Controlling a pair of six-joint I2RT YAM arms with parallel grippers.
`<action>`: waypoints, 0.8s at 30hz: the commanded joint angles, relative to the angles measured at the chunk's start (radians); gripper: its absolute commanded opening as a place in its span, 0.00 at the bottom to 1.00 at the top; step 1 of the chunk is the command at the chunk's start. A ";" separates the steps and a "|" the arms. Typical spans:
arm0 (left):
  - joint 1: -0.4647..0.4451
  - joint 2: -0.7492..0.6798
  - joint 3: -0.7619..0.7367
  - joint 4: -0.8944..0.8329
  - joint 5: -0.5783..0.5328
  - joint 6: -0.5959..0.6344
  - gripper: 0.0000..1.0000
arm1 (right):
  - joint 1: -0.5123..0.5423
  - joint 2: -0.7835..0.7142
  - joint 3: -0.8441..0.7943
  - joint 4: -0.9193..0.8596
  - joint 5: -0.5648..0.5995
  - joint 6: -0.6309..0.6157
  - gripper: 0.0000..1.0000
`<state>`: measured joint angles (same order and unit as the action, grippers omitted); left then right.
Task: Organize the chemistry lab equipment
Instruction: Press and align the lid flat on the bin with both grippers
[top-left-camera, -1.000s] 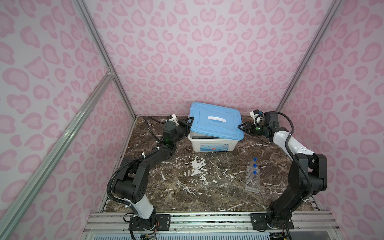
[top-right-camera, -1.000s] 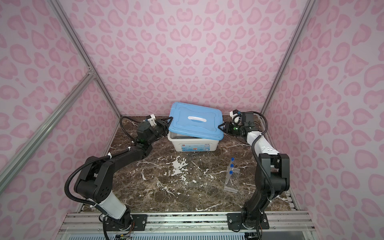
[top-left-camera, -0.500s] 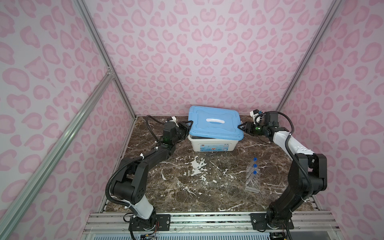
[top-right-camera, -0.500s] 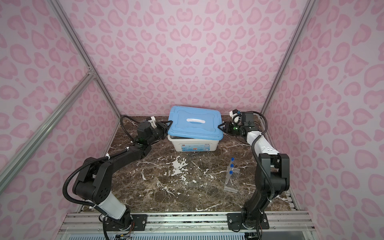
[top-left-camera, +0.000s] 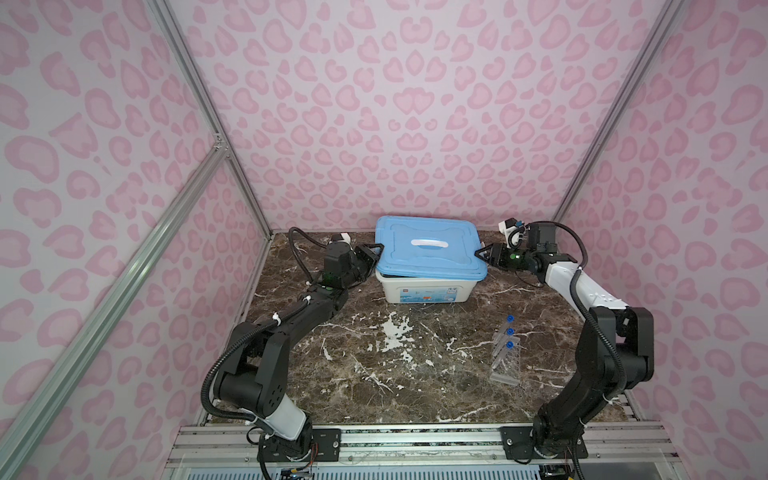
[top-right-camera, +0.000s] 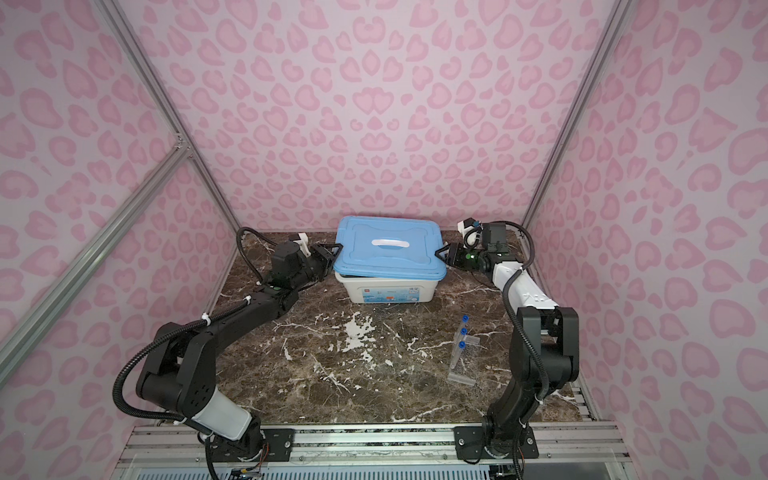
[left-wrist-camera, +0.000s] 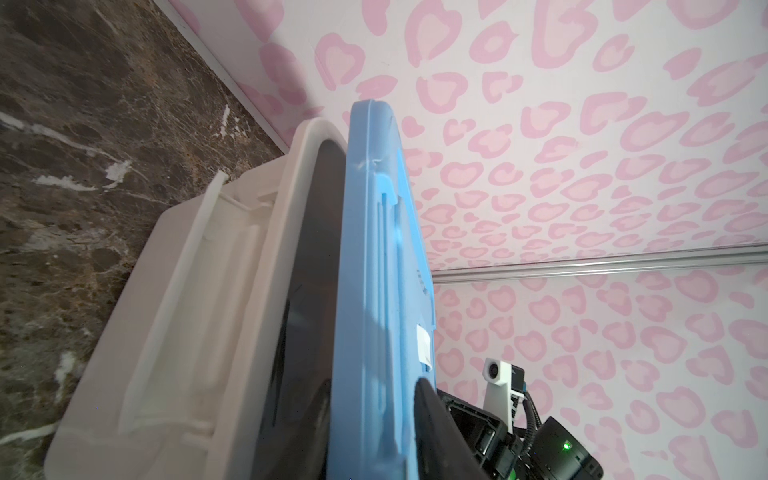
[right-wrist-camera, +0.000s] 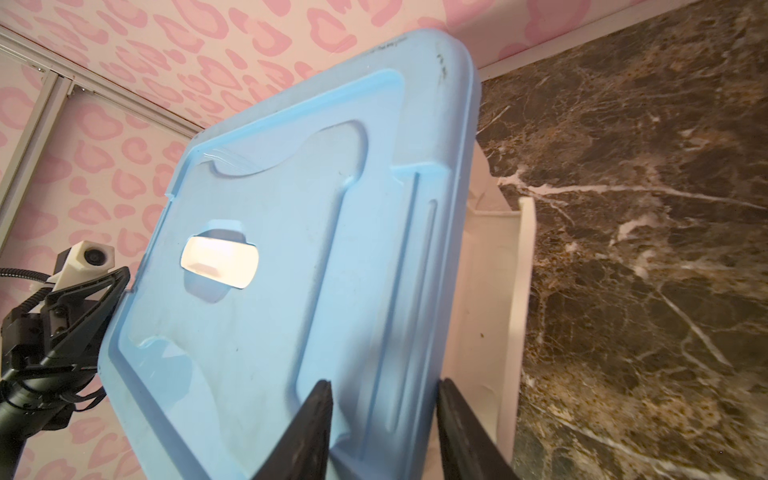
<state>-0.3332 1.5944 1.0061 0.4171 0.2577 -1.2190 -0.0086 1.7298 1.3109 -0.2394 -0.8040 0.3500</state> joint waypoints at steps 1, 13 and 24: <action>0.002 -0.025 0.016 -0.044 -0.026 0.055 0.35 | 0.001 0.007 0.003 -0.015 -0.003 -0.011 0.43; 0.003 -0.049 0.014 -0.121 -0.040 0.103 0.35 | 0.002 0.008 0.004 -0.026 0.009 -0.019 0.43; 0.003 -0.067 0.011 -0.184 -0.062 0.142 0.35 | 0.007 0.013 0.007 -0.031 0.012 -0.019 0.43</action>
<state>-0.3321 1.5440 1.0100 0.2352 0.2092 -1.1004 -0.0040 1.7336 1.3144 -0.2676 -0.7929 0.3439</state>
